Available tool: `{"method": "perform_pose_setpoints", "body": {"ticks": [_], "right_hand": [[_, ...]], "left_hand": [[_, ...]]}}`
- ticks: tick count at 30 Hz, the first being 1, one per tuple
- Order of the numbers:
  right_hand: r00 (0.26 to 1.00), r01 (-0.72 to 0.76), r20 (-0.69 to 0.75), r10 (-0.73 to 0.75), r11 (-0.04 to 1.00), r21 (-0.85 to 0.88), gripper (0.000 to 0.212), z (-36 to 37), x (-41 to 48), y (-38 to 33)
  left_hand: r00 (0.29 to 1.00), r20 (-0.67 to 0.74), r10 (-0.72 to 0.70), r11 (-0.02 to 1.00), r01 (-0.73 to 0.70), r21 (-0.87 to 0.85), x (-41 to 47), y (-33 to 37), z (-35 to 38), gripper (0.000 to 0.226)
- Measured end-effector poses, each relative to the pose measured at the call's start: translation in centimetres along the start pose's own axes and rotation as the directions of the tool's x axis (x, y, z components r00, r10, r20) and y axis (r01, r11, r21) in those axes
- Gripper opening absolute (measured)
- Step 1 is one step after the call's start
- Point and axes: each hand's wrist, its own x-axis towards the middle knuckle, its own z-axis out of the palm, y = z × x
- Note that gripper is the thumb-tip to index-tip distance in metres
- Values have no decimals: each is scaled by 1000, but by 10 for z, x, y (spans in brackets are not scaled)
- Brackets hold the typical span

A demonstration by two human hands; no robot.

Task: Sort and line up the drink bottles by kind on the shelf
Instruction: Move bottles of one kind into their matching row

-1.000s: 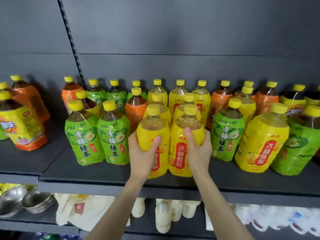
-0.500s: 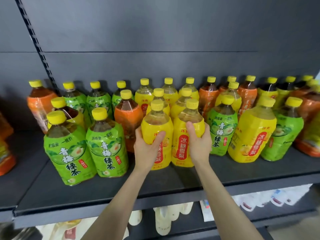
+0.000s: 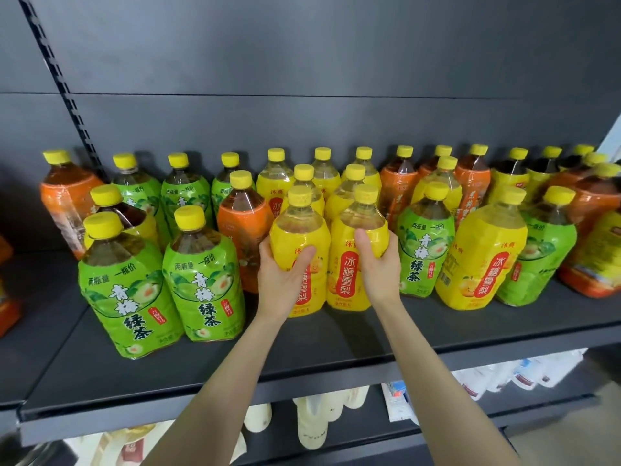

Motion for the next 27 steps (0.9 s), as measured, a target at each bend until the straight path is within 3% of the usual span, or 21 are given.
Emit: {"method": "perform_pose_setpoints", "body": {"ticks": [6, 9, 12, 17, 22, 27], "right_hand": [[993, -1, 116, 27, 974, -226, 62, -17, -14, -6], [987, 37, 158, 19, 938, -345, 61, -31, -25, 3], [990, 68, 141, -11, 911, -407, 45, -48, -29, 3], [978, 206, 119, -171, 882, -423, 25, -85, -26, -17], [952, 307, 124, -281, 874, -378, 18, -147, -17, -31], [946, 324, 131, -297, 876, -357, 12, -221, -2, -29]], "left_hand": [[999, -27, -43, 985, 47, 167, -13, 1, -6, 107], [997, -70, 19, 966, -1, 257, -31, 1, -11, 93], [982, -160, 102, 947, -47, 319, -51, 7, -9, 69], [937, -258, 234, 931, -139, 337, -75, 22, 16, 36], [878, -336, 342, 910, -221, 351, -90, 29, 58, 23], [892, -295, 343, 930, -278, 242, -122, 46, 145, 18]]}}
